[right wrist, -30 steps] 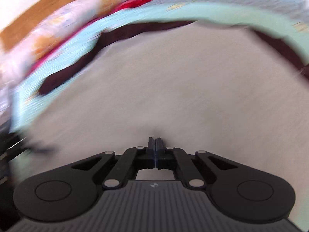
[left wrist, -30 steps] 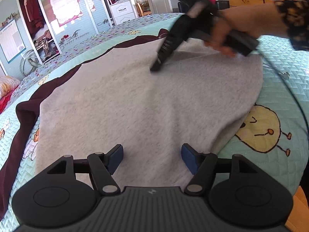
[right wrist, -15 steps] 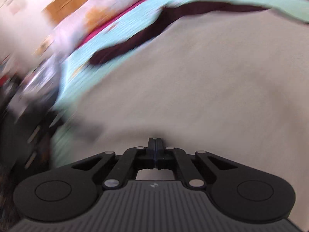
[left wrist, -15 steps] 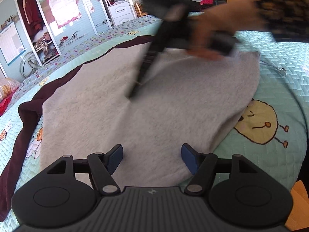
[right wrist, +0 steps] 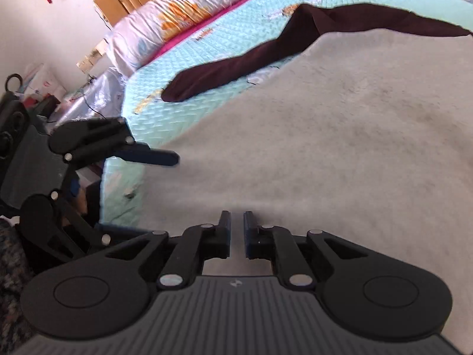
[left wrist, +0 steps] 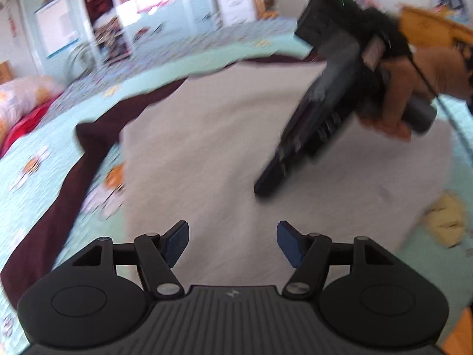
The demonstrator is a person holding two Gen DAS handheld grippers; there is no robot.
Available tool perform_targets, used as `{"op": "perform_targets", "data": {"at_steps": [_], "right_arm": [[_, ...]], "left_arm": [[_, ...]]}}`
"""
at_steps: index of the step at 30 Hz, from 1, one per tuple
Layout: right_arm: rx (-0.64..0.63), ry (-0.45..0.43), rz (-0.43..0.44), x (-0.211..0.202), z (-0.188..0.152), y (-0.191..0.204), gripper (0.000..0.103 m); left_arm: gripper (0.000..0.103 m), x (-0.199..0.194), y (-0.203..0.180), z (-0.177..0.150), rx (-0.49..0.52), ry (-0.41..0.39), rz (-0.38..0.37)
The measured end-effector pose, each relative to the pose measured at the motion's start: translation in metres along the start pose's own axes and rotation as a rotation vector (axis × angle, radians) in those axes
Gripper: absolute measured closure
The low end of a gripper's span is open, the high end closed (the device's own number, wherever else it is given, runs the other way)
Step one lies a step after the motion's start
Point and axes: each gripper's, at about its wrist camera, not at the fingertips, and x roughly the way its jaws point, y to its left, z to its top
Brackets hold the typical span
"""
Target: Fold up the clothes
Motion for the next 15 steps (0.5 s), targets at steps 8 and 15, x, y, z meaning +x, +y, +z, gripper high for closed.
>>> {"op": "perform_targets", "data": {"at_steps": [8,15], "right_arm": [[0.137,-0.232,-0.227,0.023,0.076,-0.068,0.092],[-0.025,-0.067,0.047,0.035,0.067,-0.012,0.087]], "left_arm": [[0.030,0.005,0.030,-0.005,-0.126,0.104,-0.047],[0.032,-0.003,0.034,0.032,-0.064,-0.049,-0.054]]}}
